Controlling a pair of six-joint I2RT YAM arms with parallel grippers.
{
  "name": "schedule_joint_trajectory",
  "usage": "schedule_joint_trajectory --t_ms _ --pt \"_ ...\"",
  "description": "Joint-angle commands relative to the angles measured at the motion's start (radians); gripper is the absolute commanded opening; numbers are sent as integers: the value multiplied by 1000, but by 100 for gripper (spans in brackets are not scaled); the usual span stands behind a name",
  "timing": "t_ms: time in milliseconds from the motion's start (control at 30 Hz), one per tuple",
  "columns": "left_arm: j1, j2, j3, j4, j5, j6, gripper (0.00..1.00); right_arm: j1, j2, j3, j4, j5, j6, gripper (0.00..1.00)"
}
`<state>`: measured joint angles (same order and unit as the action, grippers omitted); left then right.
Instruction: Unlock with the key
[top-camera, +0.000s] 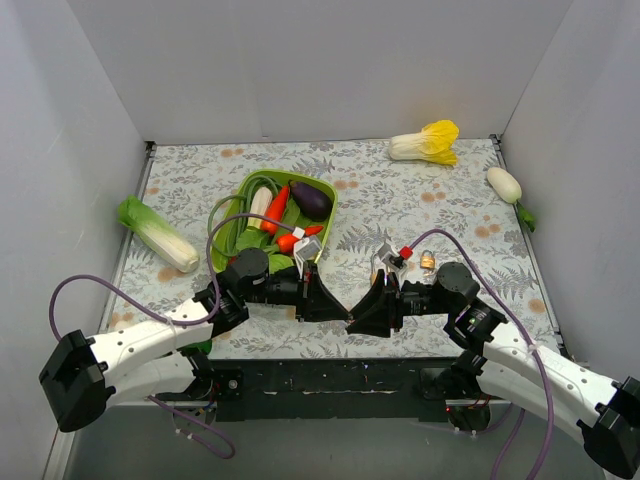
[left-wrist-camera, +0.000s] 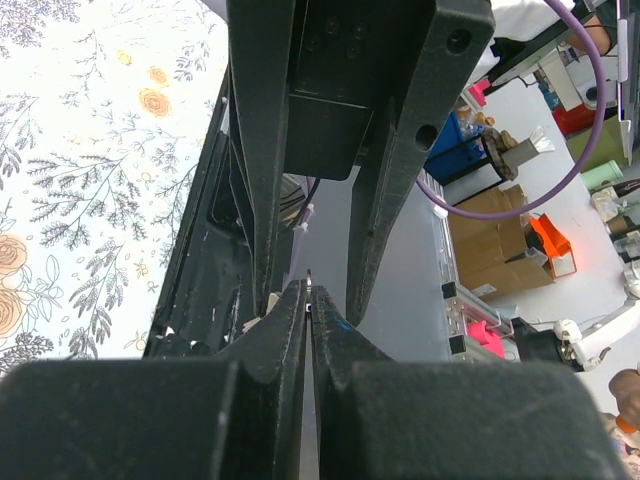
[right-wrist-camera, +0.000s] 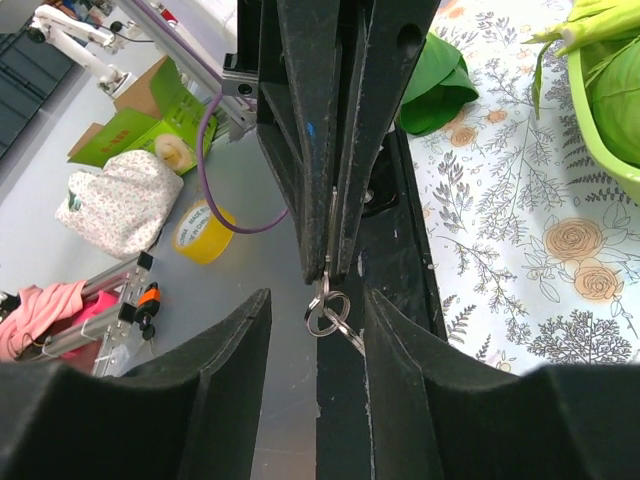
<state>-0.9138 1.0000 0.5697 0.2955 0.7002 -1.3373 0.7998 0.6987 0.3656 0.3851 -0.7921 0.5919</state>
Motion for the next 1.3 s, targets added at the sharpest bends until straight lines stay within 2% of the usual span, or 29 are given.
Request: schedule_joint_trajectory --t_ms 0,100,300,467,533,600,700,767,800,833,900,1067,1167,1267 --pt "-2 9 39 -16 38 26 0 -1 -1 55 21 -12 -26 48" --pt "-2 12 45 -22 44 29 0 -1 4 49 32 -2 -26 47" --pt "-2 15 53 -27 50 32 0 -1 12 39 32 -7 -27 35" --pt "-2 28 53 -16 62 30 0 -1 12 36 40 -4 -27 20" --pt "-2 32 55 -15 71 32 0 -1 12 33 46 1 -23 9" --pt "0 34 55 -15 76 35 0 -1 13 30 51 11 -18 3" --pt "-2 31 58 -25 65 44 0 -1 12 21 41 65 -7 1" --pt "-2 26 62 -39 26 55 40 -1 7 10 5 120 -1 1" --pt "-2 23 64 -42 6 55 56 -1 -5 13 -20 173 -9 1" --pt "-2 12 64 -45 -51 55 83 -2 -11 12 -67 203 -14 1" --pt "-2 0 64 -55 -125 47 98 -10 -34 21 -121 285 -24 1" --pt "1 -21 44 -84 -508 -49 98 -94 -105 58 -346 428 -81 1" --pt "-2 27 42 -102 -624 -138 98 -194 -131 82 -449 453 -133 1" --pt "-22 136 103 -171 -668 -189 98 -344 -140 105 -509 439 -179 1"
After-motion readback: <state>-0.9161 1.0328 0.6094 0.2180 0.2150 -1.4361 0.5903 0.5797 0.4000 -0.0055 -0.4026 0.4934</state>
